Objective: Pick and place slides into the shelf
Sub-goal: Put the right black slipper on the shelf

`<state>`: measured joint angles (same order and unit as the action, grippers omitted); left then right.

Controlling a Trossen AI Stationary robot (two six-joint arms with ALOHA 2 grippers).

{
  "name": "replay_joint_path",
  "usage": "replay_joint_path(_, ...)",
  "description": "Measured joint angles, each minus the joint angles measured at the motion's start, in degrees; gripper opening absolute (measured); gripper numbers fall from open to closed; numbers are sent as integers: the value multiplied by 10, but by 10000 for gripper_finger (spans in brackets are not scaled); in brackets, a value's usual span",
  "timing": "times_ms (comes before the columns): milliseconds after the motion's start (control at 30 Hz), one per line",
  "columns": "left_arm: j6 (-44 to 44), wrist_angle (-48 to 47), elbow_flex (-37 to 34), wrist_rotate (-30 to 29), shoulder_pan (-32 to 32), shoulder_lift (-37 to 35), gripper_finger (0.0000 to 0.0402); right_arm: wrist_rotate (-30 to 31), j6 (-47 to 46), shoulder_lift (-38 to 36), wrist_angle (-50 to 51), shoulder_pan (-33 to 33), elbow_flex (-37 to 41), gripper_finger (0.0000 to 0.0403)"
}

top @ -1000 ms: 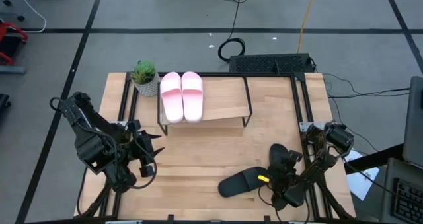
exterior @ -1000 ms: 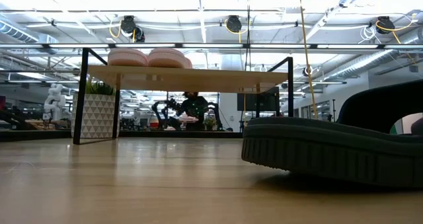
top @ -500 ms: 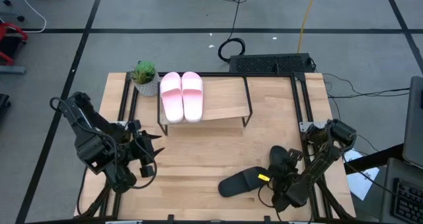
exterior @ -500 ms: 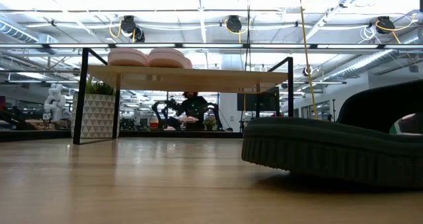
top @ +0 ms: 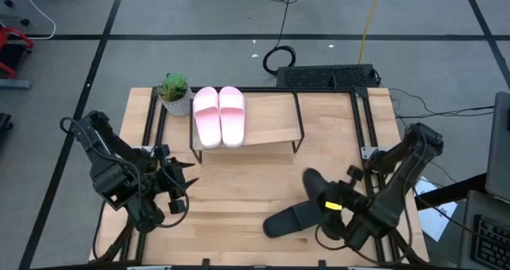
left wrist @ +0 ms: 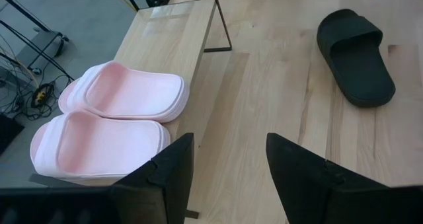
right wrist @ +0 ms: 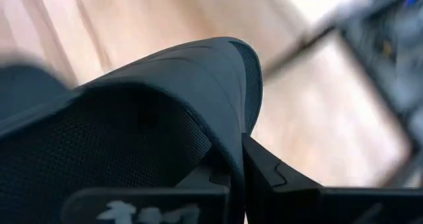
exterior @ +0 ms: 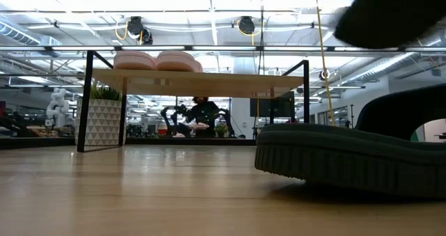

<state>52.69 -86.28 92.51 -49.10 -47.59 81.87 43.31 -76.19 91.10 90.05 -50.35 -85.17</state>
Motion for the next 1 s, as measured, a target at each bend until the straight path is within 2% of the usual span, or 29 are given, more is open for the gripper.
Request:
replay_joint_path(100, -1, 0, 0, 0, 0, 0, 191, 95, 86, 6, -9, 20, -50, 1)
replay_joint_path(200, -2, 0, 0, 0, 0, 0, 191, 188, 213, 13, -68, 45, -93, 1)
replay_joint_path(300, -2, 0, 0, 0, 0, 0, 191, 273, 386, 13, -186, 80, -118, 1)
replay_joint_path(433, -2, 0, 0, 0, 0, 0, 191, 347, 669, 13, -422, 140, -128, 0)
replay_joint_path(533, -2, 0, 0, 0, 0, 0, 191, 342, 880, 13, -605, 200, -128, 0)
replay_joint_path(700, -1, 0, 0, 0, 0, 0, 191, 336, 1113, 13, -802, 297, -128, 0)
replay_joint_path(833, -1, 0, 0, 0, 0, 0, 191, 332, 1181, 12, -850, 355, -128, 0)
replay_joint_path(1000, -1, 0, 0, -1, 0, 0, 191, 267, 1147, 13, -812, 396, -128, 0)
